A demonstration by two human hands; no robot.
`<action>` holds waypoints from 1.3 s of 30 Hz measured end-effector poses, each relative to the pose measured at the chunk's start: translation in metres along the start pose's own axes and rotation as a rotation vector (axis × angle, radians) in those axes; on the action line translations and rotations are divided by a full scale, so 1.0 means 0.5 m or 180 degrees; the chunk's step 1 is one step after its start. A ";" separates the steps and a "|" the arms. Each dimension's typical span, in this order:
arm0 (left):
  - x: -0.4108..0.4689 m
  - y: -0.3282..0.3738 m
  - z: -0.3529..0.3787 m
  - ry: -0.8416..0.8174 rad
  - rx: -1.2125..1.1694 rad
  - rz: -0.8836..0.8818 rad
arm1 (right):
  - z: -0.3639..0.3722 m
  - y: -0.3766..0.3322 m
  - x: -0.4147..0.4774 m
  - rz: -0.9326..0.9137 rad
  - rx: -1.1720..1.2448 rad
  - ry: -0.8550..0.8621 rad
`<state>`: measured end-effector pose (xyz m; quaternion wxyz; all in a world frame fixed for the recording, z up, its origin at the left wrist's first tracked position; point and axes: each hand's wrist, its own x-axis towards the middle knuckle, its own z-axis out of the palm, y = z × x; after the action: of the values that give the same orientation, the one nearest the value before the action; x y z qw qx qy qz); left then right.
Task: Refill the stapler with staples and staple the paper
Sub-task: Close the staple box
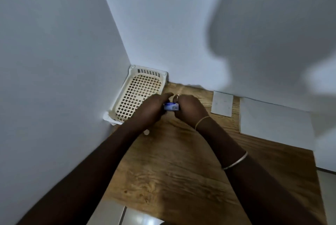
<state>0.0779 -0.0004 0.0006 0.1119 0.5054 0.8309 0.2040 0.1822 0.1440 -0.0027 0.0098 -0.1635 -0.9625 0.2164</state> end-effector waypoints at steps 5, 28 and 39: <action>0.054 -0.122 -0.086 0.0217 -0.0069 -0.0097 | 0.007 -0.078 0.154 -0.0082 -0.0030 0.0092; 0.138 -0.281 -0.121 0.0155 -0.0335 -0.0196 | 0.069 -0.128 0.330 0.0156 -0.0126 -0.0006; 0.017 -0.257 -0.095 0.0276 0.0024 -0.0643 | 0.114 -0.157 0.245 -0.0116 -0.0117 -0.0137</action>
<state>-0.0468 -0.0561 -0.0148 0.0940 0.4102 0.8824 0.2102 0.0369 0.0925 -0.0276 -0.0099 -0.1415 -0.9691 0.2020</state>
